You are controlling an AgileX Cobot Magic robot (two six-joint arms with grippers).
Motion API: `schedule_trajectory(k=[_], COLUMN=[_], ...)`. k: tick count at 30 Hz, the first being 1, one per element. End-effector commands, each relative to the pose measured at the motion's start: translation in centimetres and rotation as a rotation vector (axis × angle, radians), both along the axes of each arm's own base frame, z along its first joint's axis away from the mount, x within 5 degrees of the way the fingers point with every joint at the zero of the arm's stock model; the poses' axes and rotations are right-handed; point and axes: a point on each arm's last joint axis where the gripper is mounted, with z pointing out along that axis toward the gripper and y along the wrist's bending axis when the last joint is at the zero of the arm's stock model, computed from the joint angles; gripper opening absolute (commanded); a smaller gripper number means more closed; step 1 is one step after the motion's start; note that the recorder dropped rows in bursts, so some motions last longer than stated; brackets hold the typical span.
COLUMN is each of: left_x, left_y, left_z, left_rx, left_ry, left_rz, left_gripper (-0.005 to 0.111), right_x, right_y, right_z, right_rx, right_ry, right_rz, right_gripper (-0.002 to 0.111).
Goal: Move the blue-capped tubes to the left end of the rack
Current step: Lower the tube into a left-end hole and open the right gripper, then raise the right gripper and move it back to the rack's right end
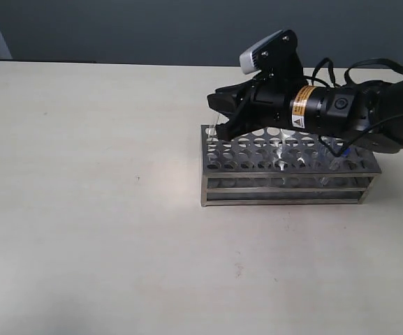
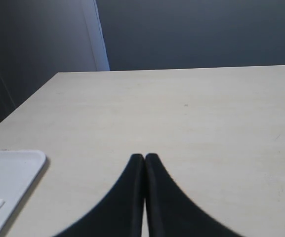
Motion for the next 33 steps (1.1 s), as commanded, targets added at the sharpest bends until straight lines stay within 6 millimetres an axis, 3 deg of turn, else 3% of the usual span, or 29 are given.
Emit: schedule_trajectory(k=[1, 5, 13, 20, 28, 33], left_x=[0.0, 0.0, 0.0, 0.0, 0.0, 0.0], left_y=[0.0, 0.0, 0.0, 0.0, 0.0, 0.0], left_z=[0.1, 0.1, 0.1, 0.1, 0.1, 0.1], left_rx=[0.001, 0.001, 0.001, 0.001, 0.001, 0.001], left_ry=[-0.013, -0.013, -0.013, -0.013, -0.013, -0.013], left_rz=[-0.006, -0.006, -0.006, -0.006, -0.006, -0.006], left_gripper=[0.000, 0.000, 0.000, 0.000, 0.000, 0.000], right_x=[0.0, 0.0, 0.0, -0.1, -0.6, -1.5], right_y=[0.4, 0.4, 0.4, 0.3, -0.6, -2.6], right_z=[-0.7, -0.8, -0.8, 0.1, 3.7, 7.3], right_rx=[-0.020, -0.021, -0.022, -0.017, -0.061, -0.107], right_ry=[-0.005, -0.002, -0.002, -0.023, -0.088, -0.073], right_rz=[0.028, 0.028, 0.027, 0.024, -0.039, -0.212], right_gripper=[0.000, 0.002, 0.034, 0.035, 0.035, 0.035])
